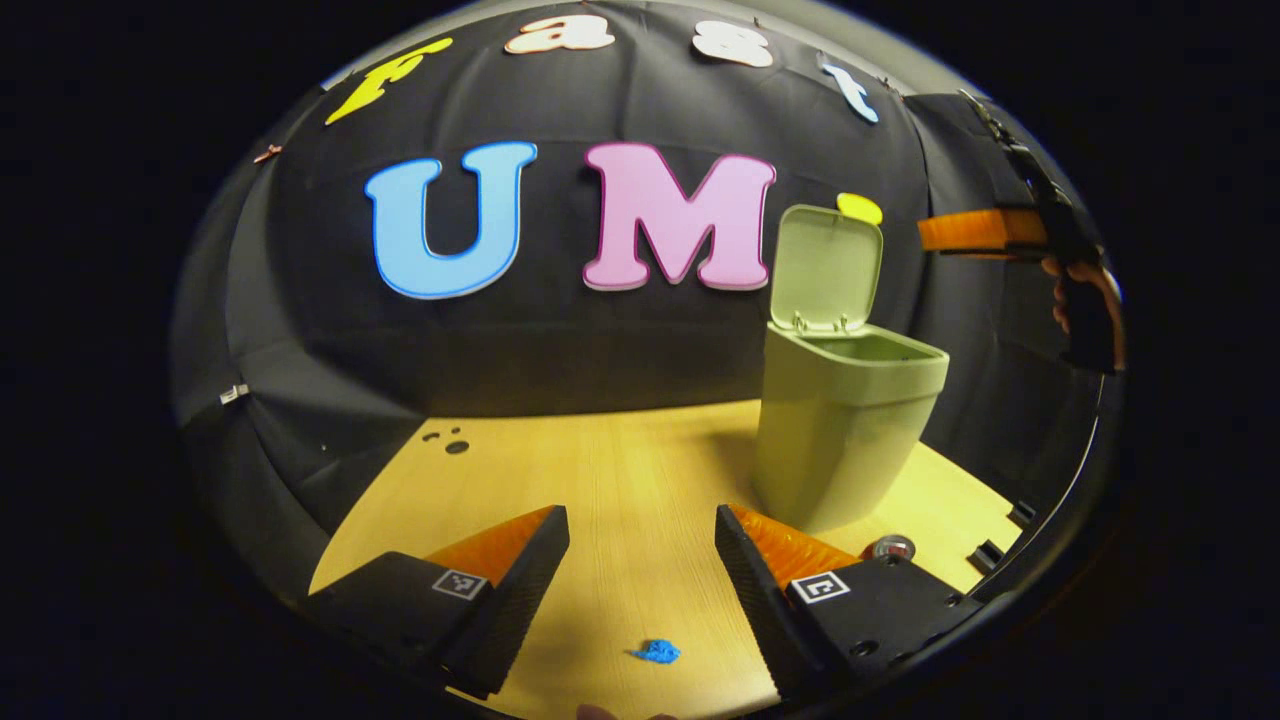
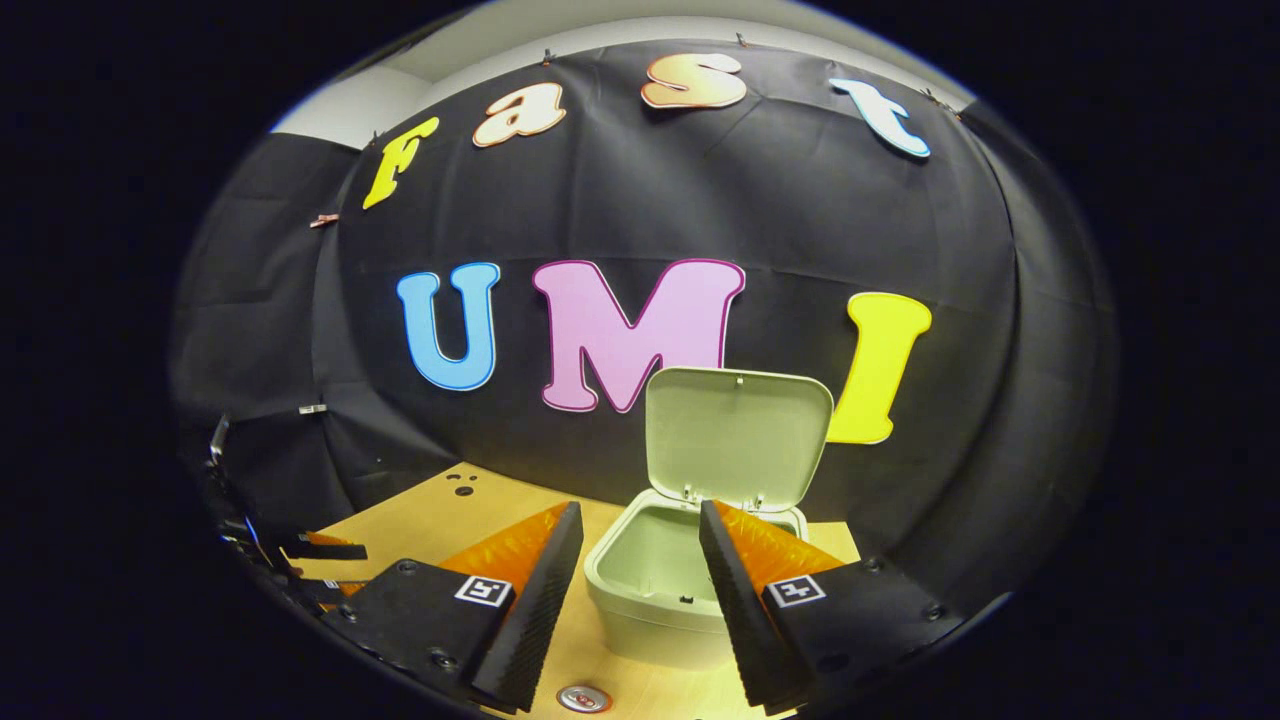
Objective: Press the lid of the desktop garbage bin to open it, pick up the crumpled paper on the desktop and throw it into the bin, then pick up the pop can on the desktop and drop it into the bin, and finally close the garbage bin lid.
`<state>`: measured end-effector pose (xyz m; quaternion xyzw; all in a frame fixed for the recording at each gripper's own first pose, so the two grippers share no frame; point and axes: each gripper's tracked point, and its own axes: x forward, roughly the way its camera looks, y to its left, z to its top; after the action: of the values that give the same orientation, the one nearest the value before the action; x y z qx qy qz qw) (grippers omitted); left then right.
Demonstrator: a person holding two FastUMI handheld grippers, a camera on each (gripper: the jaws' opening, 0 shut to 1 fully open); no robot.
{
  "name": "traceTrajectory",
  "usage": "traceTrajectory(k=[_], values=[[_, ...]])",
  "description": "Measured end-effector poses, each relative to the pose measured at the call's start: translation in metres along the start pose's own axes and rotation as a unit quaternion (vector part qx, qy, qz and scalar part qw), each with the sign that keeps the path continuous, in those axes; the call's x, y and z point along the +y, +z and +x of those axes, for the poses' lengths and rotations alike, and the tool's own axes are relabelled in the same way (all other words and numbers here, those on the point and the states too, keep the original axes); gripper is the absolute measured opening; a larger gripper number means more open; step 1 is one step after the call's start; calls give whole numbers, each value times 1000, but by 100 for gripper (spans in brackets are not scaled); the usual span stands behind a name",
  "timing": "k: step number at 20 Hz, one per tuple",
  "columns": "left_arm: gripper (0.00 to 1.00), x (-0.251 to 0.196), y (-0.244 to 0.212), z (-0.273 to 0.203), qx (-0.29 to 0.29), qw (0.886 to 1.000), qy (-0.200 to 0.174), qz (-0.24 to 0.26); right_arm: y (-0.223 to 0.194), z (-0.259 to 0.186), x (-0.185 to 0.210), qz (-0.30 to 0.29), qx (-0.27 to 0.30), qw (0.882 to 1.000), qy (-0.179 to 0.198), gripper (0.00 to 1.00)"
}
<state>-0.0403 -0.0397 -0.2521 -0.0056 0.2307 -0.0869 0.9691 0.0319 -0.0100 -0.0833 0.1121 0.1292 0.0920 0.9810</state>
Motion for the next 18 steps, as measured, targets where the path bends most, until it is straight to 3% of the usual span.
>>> traceTrajectory(k=[11, 18], values=[[94, -9, -148, 31, 164, 986, -15, -16, -24, -24, -14, -1, 40, 999, -21, 77], [89, -7, -192, 43, 217, 976, -18, -9, -36, -31, -18, 3, 59, 998, -22, 77]])
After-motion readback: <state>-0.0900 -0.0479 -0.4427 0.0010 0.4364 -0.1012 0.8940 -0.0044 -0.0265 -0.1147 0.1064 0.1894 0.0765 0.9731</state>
